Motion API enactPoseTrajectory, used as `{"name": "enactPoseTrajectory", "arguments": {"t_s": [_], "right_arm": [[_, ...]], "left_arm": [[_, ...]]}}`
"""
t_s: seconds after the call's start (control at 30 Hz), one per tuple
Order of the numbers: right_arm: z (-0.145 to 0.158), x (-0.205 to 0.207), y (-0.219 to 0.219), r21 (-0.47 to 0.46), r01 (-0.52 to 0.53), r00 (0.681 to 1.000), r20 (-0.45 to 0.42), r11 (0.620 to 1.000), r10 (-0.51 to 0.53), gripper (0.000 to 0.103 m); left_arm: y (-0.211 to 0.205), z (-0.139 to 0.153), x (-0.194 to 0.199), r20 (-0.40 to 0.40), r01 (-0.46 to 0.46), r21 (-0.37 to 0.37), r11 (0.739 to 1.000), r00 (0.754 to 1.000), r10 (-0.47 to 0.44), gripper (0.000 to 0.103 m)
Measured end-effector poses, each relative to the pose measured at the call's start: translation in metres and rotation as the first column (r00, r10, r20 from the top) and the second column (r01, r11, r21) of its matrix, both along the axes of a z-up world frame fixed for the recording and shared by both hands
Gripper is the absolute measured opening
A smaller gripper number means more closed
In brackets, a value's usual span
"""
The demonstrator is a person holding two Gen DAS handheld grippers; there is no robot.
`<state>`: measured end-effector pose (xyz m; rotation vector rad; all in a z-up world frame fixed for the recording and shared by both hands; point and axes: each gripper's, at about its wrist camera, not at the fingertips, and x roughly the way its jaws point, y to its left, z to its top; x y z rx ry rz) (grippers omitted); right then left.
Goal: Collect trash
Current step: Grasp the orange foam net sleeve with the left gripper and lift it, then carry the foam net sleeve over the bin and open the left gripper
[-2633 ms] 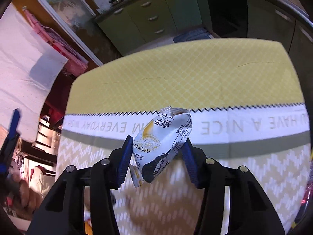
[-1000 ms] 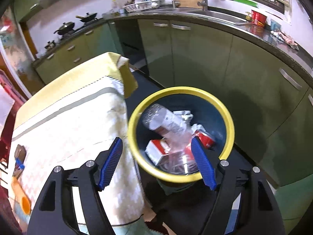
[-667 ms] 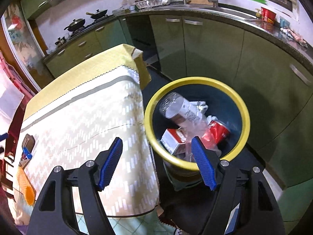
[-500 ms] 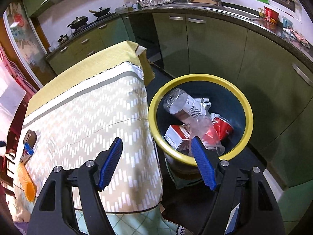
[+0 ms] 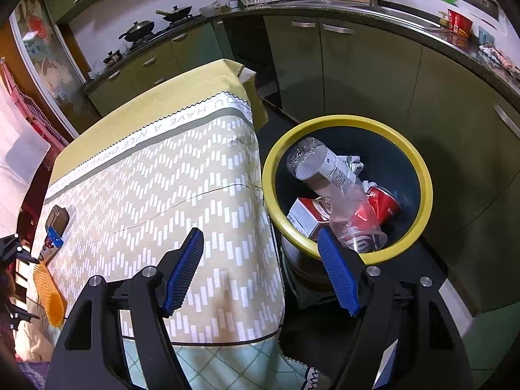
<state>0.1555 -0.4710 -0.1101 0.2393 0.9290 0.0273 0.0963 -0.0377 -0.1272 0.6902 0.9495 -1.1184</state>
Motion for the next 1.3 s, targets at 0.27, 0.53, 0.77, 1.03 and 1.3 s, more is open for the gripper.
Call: {"name": "enactPoseTrajectory", "arguments": {"t_s": [0.27,0.53,0.77,1.03,1.3], "right_arm": [[-0.005,0.004,0.003,0.011,-0.014,1.0,-0.007,1.0,0.014,0.072],[-0.008,0.003,0.002,0.03,-0.017,1.0,-0.002,0.999,0.017,0.072],[-0.009,-0.001,-0.002,0.055,-0.014,1.0,0.014,0.998,0.014,0.072],[-0.001,-0.016,-0.024,0.088,0.028,0.998,0.051,0.996,-0.032,0.072],[-0.001,-0.048,-0.074,0.106,0.142,0.985,0.081,0.984,-0.151,0.072]], "left_arm": [[-0.004,-0.022,-0.001,-0.038,0.019,0.071,0.997,0.999,-0.016,0.079],[0.0,-0.017,0.005,-0.085,-0.072,0.0,0.997,0.994,0.072,0.046],[-0.01,0.0,-0.001,-0.08,-0.106,-0.047,0.993,0.992,0.102,0.013],[-0.056,0.037,0.004,0.001,-0.131,-0.075,0.989,0.991,0.132,0.013],[-0.156,0.08,0.052,0.04,-0.145,-0.17,0.975,0.987,0.153,0.013]]}}
